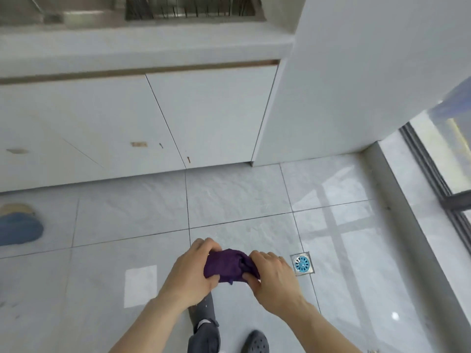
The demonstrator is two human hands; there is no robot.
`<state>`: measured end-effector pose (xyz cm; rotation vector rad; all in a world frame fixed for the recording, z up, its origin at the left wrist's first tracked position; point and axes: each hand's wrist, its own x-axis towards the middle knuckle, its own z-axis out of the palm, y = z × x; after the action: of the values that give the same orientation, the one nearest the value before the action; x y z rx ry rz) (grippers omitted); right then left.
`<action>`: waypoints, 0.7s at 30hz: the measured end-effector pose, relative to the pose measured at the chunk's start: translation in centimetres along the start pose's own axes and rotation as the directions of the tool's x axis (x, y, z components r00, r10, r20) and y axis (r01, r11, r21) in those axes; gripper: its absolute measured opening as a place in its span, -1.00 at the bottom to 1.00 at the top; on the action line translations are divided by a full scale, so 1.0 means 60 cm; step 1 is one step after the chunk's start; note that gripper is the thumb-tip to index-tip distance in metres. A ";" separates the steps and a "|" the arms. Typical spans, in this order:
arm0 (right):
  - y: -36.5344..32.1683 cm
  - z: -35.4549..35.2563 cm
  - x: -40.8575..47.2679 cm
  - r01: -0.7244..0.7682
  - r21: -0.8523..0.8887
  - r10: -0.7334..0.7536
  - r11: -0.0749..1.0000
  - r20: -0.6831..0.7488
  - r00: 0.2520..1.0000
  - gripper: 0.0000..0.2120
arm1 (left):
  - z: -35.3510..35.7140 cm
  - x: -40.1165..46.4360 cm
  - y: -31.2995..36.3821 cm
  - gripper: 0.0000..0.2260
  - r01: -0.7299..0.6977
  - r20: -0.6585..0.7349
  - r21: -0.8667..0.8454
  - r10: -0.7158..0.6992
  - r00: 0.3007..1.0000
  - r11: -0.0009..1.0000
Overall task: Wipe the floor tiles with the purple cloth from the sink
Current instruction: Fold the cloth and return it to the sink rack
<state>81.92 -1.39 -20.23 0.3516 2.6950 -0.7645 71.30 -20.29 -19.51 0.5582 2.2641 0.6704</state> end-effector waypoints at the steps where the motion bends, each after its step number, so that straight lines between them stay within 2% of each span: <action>1: -0.023 -0.060 -0.018 -0.004 -0.001 0.004 1.000 -0.016 1.000 -0.78 | -0.040 -0.025 0.042 -0.58 -0.005 -0.050 -0.026 0.004 0.999 1.000; 4: -0.081 -0.197 -0.080 -0.043 0.062 0.047 0.997 -0.073 0.996 -0.74 | -0.125 -0.102 0.146 -0.53 -0.035 -0.159 -0.075 0.023 0.987 0.997; 7: -0.125 -0.327 -0.119 -0.007 0.071 0.019 0.997 -0.169 0.985 -0.72 | -0.205 -0.153 0.253 -0.47 -0.084 -0.245 -0.109 0.055 0.968 0.990; 11: -0.167 -0.455 -0.149 0.035 0.048 -0.019 0.998 -0.306 0.952 -0.72 | -0.284 -0.194 0.366 -0.53 -0.162 -0.367 -0.105 0.113 0.923 0.981; 15: -0.190 -0.539 -0.163 0.057 -0.026 -0.062 0.998 -0.390 0.919 -0.74 | -0.333 -0.221 0.438 -0.58 -0.218 -0.447 -0.095 0.154 0.881 0.971; 21: -0.230 -0.629 -0.164 0.097 -0.089 -0.127 0.991 -0.440 0.889 -0.78 | -0.392 -0.242 0.492 -0.58 -0.264 -0.526 -0.092 0.178 0.832 0.960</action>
<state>77.83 6.21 20.22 0.3995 3.1887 -0.6925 69.65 -12.64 20.19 0.6238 2.6216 1.2351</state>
